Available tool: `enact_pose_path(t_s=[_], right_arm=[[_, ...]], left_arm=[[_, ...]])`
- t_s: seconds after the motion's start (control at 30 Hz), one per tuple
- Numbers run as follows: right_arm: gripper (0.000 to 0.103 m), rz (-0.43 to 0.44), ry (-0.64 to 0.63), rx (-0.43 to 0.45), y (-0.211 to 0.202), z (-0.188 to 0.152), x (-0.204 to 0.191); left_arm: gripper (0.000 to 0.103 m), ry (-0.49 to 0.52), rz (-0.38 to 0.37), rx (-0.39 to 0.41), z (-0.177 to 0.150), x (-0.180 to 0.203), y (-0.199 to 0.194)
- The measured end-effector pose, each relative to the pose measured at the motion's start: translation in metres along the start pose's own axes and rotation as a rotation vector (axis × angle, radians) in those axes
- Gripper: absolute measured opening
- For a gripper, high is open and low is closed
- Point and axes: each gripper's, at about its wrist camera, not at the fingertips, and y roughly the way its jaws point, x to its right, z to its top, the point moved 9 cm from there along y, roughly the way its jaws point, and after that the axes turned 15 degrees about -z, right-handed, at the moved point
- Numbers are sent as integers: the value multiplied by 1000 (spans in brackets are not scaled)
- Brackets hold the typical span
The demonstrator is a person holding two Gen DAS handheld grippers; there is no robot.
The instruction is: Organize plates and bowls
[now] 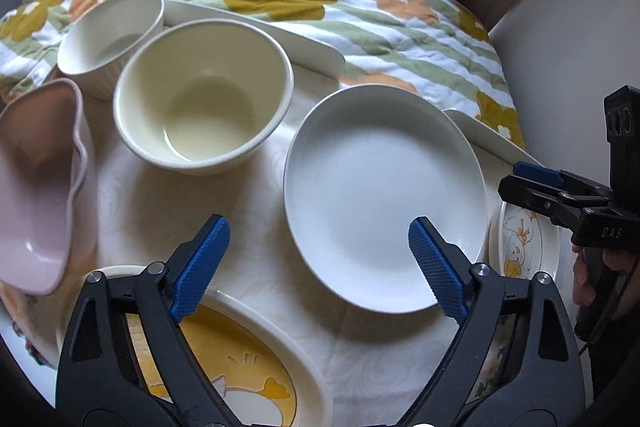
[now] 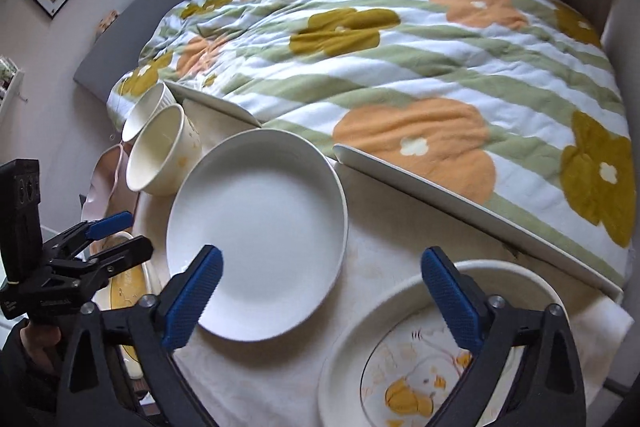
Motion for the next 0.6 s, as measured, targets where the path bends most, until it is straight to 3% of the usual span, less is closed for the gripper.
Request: enact_pose_path(t_s=[0.13, 0.23, 0.27, 0.33, 0.4, 0.5, 0.6], right_arm=[[64, 26, -30, -18, 18, -1, -1], [51, 32, -35, -29, 28, -2, 0], [49, 37, -36, -33, 31, -2, 0], [32, 39, -48, -36, 34, -2, 0], [30, 36, -61, -31, 36, -1, 0], [18, 40, -78, -32, 39, -2, -2], [16, 20, -106, -38, 42, -4, -5]], left_arm=[[76, -12, 18, -30, -5, -6, 19], [66, -29, 22, -37, -5, -10, 26], [61, -34, 26, -41, -6, -11, 28], [46, -38, 30, -49, -7, -12, 32], [21, -36, 48, -57, -8, -13, 36], [19, -40, 61, -38, -8, -14, 34], [19, -38, 73, -35, -8, -15, 33]])
